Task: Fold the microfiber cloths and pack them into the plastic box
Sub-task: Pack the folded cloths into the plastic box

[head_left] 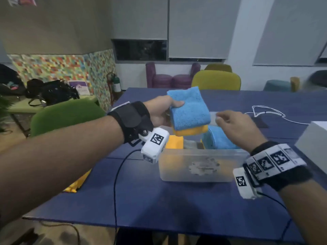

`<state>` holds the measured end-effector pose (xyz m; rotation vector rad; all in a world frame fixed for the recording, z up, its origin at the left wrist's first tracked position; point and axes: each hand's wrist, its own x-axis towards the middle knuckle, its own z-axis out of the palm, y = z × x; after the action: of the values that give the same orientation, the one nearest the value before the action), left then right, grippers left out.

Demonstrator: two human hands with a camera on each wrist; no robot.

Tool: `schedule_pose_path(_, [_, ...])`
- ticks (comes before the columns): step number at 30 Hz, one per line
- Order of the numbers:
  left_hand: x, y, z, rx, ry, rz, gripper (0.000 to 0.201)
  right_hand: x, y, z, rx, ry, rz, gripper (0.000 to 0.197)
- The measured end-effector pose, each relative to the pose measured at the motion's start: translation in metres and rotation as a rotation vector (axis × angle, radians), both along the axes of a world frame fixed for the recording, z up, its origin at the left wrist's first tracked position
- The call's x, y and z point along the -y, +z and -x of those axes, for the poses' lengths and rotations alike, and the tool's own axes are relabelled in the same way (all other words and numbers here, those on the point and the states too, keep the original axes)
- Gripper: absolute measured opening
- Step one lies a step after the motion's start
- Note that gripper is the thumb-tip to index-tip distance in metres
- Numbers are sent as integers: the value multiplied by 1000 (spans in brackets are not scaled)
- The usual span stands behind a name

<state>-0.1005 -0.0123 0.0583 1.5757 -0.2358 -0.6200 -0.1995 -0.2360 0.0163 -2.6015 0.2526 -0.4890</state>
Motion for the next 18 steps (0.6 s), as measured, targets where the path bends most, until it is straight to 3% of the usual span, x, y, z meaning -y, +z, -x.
schedule_pose_path(3, [24, -16, -13, -143, -4, -126, 11, 13, -21, 12, -145, -25, 119, 39])
schedule_pose_path(6, [38, -27, -31, -199, -53, -266, 26, 18, -37, 18, -245, 34, 156, 43])
schedule_pose_path(10, [49, -30, -52, -207, -92, -403, 46, 22, -48, 18, -288, 125, 220, 43])
schedule_pose_path(15, [65, -41, -77, -228, -146, -433, 48, 23, -48, 18, -321, 154, 263, 49])
schedule_pose_path(18, [74, -56, -80, -271, -183, -489, 41, 23, -52, 18, -312, 125, 284, 43])
